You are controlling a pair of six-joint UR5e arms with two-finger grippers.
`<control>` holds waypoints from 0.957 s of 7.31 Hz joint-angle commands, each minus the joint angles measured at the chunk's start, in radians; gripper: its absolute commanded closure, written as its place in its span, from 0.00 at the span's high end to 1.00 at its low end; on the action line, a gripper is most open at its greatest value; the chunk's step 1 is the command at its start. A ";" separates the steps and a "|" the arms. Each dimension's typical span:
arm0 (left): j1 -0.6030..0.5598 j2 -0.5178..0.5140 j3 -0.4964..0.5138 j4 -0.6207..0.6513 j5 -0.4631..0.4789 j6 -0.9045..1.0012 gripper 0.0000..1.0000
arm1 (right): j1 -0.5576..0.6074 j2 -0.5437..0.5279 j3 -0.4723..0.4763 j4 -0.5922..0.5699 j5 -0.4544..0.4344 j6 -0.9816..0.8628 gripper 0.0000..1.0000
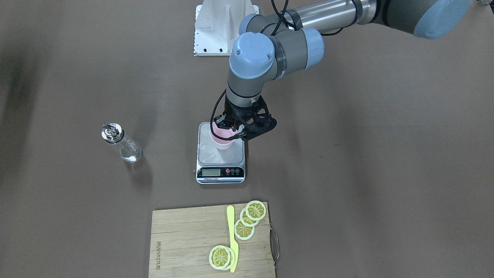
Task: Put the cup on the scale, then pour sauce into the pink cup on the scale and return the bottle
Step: 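Carry the pink cup with the left gripper onto the scale, then release the cup and lift the left gripper away while the right arm enters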
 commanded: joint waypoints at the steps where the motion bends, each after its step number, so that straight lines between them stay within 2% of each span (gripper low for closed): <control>1: 0.005 0.002 0.003 -0.007 0.002 0.002 0.67 | 0.000 0.000 0.000 0.000 0.001 0.000 1.00; 2: 0.005 -0.002 -0.009 -0.019 0.038 0.007 0.99 | 0.000 0.000 0.006 0.000 0.002 0.000 1.00; 4: -0.004 0.016 -0.094 0.019 0.046 0.031 0.99 | 0.000 0.010 0.060 0.000 0.008 0.000 1.00; 5: -0.022 0.025 -0.134 0.083 0.046 0.097 0.99 | 0.000 0.006 0.127 0.000 0.007 0.002 1.00; 6: -0.032 0.068 -0.212 0.142 0.048 0.149 0.99 | -0.041 0.009 0.243 0.006 -0.007 0.000 1.00; 7: -0.051 0.125 -0.269 0.146 0.048 0.169 0.99 | -0.067 0.012 0.358 0.008 -0.013 0.003 1.00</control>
